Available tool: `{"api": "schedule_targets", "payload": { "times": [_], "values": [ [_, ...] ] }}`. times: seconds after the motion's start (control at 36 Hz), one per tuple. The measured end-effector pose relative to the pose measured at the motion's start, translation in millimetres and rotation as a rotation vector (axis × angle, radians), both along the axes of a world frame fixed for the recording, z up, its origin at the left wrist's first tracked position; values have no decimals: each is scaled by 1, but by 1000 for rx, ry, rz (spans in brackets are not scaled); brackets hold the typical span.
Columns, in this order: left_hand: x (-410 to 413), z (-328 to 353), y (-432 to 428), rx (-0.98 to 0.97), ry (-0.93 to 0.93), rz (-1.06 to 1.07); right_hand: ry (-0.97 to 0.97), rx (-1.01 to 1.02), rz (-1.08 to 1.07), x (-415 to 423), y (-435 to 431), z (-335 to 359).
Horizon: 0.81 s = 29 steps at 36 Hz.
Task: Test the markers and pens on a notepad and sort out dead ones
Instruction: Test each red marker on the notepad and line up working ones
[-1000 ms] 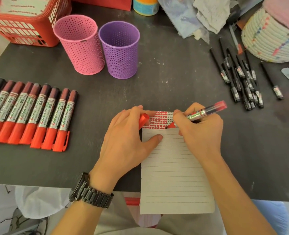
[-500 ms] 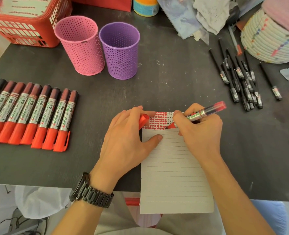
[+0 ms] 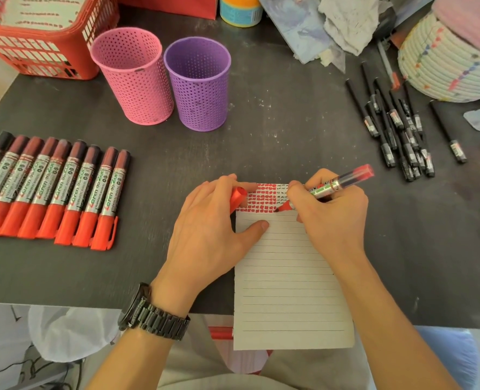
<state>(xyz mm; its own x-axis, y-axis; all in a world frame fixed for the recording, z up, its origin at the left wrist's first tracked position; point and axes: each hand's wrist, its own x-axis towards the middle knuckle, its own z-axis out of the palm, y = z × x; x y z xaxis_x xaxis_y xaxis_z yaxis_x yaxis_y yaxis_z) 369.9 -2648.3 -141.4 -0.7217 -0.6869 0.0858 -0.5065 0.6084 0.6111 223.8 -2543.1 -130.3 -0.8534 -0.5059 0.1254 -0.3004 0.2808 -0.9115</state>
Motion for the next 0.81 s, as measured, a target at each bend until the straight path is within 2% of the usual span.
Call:
{"api": "schedule_targets", "payload": {
  "times": [0.33, 0.5, 0.81],
  "values": [
    [1, -4, -1, -5, 22, 0, -29, -27, -5, 0, 1, 1],
    [1, -4, -1, 25, 16, -8, -205, -251, -74, -9, 7, 4],
    [2, -5, -3, 16, -30, -30, -253, -337, -65, -2, 5, 13]
  ]
}}
